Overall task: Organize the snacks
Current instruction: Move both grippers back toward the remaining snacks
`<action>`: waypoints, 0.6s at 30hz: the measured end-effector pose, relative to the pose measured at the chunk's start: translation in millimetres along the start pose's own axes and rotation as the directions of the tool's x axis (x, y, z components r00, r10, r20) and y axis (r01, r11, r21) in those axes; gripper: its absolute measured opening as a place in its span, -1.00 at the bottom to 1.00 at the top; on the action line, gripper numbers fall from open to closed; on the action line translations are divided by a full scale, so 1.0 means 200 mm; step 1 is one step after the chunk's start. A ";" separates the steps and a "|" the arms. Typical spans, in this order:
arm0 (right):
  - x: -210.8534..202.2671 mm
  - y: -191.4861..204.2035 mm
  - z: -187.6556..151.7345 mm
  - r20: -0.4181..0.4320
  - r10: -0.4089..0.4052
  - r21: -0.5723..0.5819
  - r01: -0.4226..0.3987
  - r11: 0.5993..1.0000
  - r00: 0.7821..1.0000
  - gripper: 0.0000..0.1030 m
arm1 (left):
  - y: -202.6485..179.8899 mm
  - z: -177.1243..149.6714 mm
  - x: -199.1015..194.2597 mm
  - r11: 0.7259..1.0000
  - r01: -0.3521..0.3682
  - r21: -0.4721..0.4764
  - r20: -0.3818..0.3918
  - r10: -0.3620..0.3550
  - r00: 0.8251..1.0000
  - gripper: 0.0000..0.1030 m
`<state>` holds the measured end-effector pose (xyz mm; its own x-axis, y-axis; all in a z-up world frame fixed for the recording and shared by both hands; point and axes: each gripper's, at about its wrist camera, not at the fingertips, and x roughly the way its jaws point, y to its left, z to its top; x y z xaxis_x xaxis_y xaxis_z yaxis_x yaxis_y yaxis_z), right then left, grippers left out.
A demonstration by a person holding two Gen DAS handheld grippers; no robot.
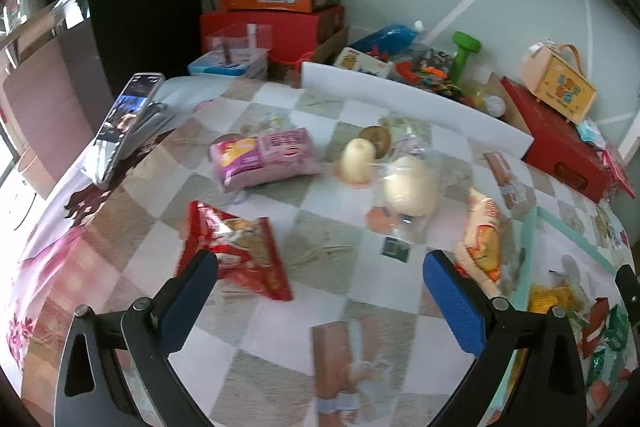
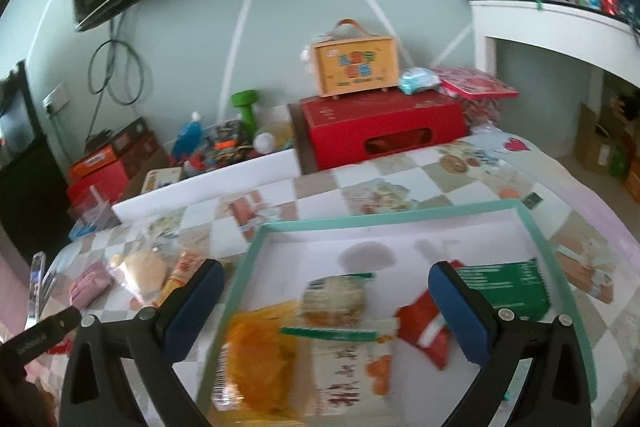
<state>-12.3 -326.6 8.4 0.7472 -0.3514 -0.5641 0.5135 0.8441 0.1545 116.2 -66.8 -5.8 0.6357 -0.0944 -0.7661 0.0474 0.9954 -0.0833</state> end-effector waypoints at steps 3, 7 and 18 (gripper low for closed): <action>0.01 0.08 -0.02 -0.013 0.042 -0.027 -0.042 0.999 0.999 1.00 | 0.06 0.01 -0.01 1.000 0.003 -0.030 0.004 -0.003 1.000 0.98; 0.02 0.21 -0.04 -0.029 0.074 -0.069 -0.076 0.995 0.997 1.00 | 0.16 0.02 -0.02 0.998 -0.005 -0.067 0.011 0.006 1.000 0.98; 0.06 0.53 -0.17 -0.115 0.216 -0.093 -0.227 0.969 0.970 1.00 | 0.39 0.03 -0.01 0.986 -0.042 -0.159 0.006 0.044 0.999 0.98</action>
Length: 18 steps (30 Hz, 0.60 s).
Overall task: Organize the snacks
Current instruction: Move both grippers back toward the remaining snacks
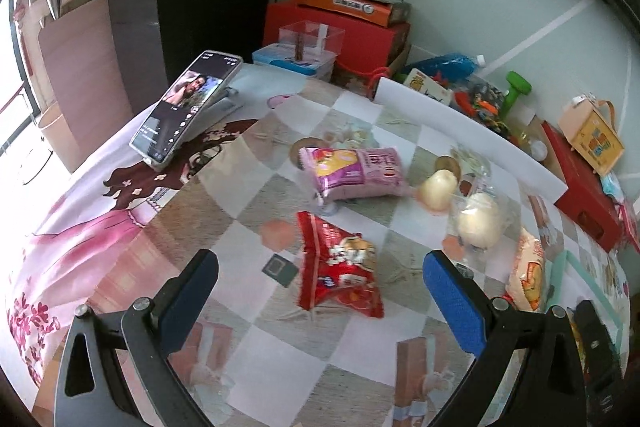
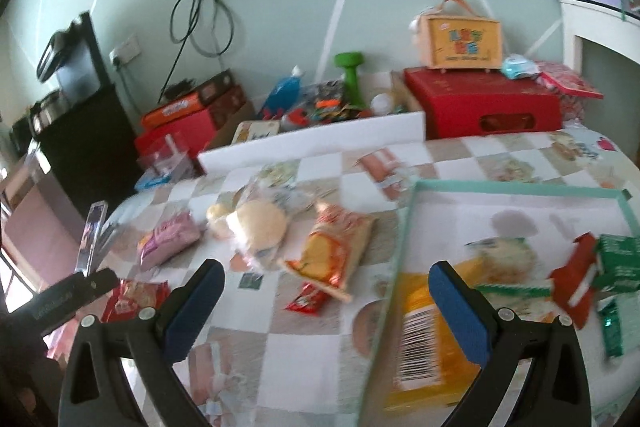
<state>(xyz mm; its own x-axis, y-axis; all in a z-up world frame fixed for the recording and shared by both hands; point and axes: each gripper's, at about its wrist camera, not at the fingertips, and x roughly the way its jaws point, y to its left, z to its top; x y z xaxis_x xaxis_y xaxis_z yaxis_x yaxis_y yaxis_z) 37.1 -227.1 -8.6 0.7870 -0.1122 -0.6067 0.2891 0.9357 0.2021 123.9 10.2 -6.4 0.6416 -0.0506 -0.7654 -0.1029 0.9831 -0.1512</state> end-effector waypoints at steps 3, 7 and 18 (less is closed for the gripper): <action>0.04 0.04 -0.03 -0.030 0.024 -0.006 -0.025 1.000 0.999 1.00 | 0.03 0.00 0.02 1.000 -0.003 -0.009 -0.006 0.003 1.000 0.98; 0.08 0.10 -0.06 -0.049 0.021 -0.030 -0.022 0.999 0.999 0.99 | 0.05 0.01 0.06 1.000 -0.005 -0.021 -0.029 0.004 1.000 0.98; 0.22 0.11 -0.11 -0.134 0.067 -0.019 -0.070 0.997 0.989 0.39 | 0.01 0.00 0.21 1.000 0.002 0.023 -0.097 0.001 0.995 0.98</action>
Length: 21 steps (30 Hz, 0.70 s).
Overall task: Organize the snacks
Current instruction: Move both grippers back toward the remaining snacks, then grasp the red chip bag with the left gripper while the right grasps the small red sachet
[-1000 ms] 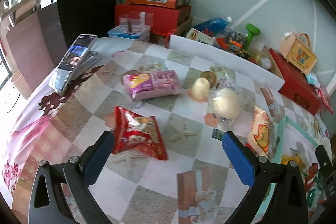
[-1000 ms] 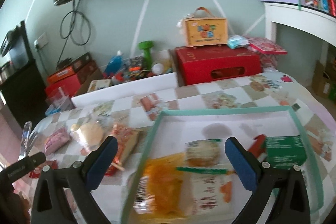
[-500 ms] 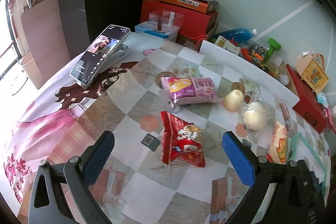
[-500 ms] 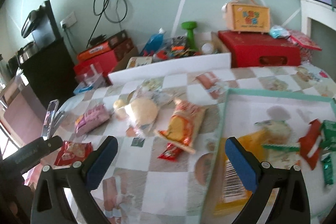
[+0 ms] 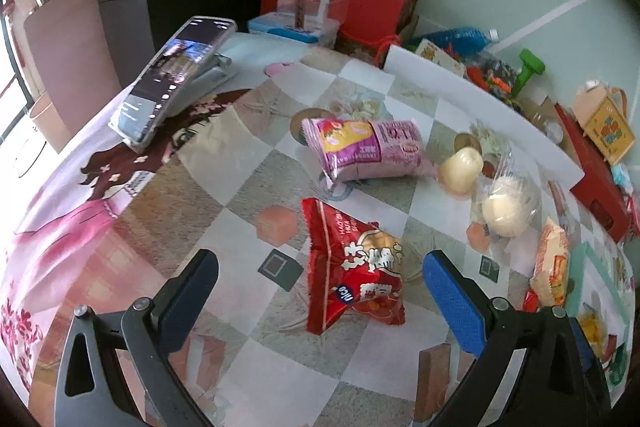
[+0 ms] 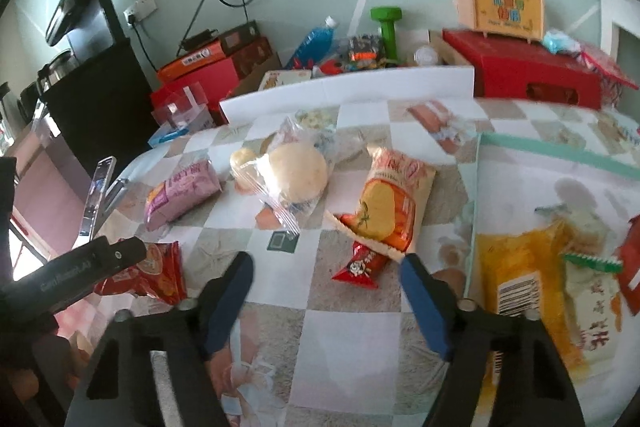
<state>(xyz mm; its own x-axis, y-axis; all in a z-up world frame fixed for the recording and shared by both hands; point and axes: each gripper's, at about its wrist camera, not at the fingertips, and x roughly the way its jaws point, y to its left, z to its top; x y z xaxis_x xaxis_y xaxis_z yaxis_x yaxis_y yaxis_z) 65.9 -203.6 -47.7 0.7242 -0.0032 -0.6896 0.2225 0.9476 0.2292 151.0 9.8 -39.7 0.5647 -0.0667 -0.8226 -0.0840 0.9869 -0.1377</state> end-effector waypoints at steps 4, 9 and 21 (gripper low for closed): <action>0.05 -0.03 -0.01 -0.033 0.003 0.034 -0.002 0.999 0.999 0.15 | -0.03 0.01 0.05 0.999 -0.013 0.031 -0.018 0.014 1.000 0.98; 0.09 -0.05 -0.02 -0.057 -0.036 0.028 0.037 0.999 0.998 -0.09 | -0.05 0.01 0.10 0.999 -0.017 0.043 -0.035 0.019 0.999 0.98; 0.13 -0.02 -0.01 -0.062 -0.113 -0.026 0.111 0.993 0.992 -0.24 | -0.07 0.01 0.17 0.996 -0.054 0.077 -0.069 0.059 0.996 0.92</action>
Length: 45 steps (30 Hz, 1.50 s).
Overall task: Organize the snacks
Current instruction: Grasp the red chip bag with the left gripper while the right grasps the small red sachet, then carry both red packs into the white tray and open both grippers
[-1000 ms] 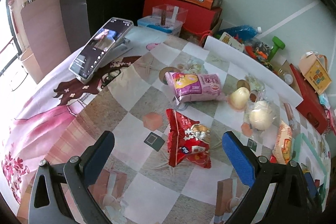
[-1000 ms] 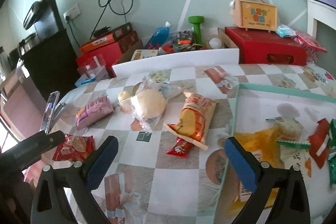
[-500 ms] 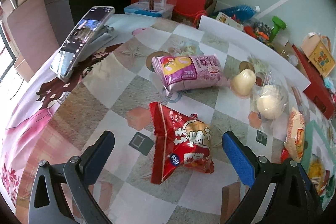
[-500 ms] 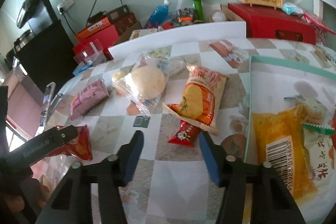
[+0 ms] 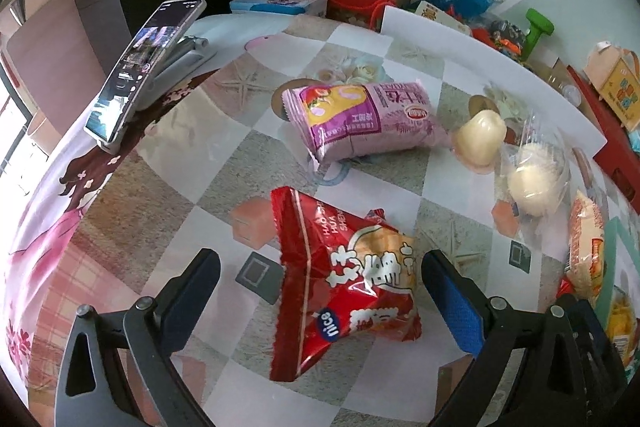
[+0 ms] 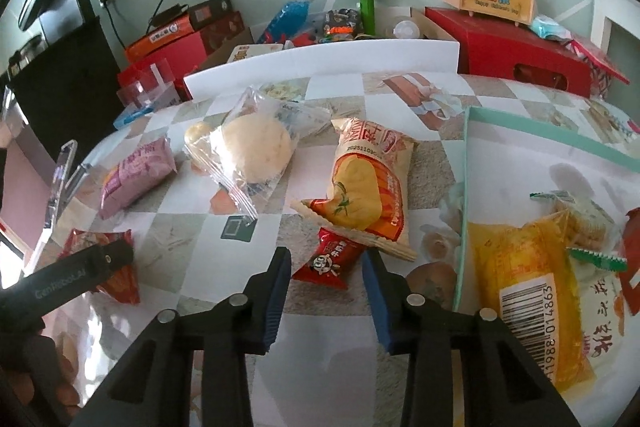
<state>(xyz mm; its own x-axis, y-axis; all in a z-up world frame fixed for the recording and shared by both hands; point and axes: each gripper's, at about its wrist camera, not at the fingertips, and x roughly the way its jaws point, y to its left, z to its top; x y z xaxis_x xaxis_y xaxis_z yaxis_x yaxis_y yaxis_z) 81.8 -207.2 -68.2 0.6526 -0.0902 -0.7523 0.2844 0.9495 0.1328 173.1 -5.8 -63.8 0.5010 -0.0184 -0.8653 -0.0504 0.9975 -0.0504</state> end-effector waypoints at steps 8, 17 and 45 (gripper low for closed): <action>0.01 0.00 0.00 -0.009 -0.002 -0.011 0.002 1.000 1.000 -0.41 | -0.05 -0.02 -0.01 0.999 0.001 0.040 -0.016 0.000 1.000 0.38; -0.02 -0.01 0.00 -0.015 0.029 -0.005 -0.029 1.000 0.999 -0.41 | -0.10 -0.04 -0.03 0.998 0.030 0.047 -0.026 -0.028 0.999 0.17; -0.31 0.03 0.03 0.097 0.114 -0.057 -0.109 0.992 0.989 -0.41 | -0.15 -0.07 -0.30 0.992 0.106 0.064 0.085 -0.112 0.990 0.09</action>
<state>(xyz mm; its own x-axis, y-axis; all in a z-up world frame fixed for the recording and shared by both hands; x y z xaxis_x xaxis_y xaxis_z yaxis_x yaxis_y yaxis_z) 46.7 -196.6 -17.3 0.7459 -0.0100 -0.6659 0.1712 0.9692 0.1772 133.2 -36.5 -17.1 0.5747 -0.1237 -0.8090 0.0582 0.9922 -0.1103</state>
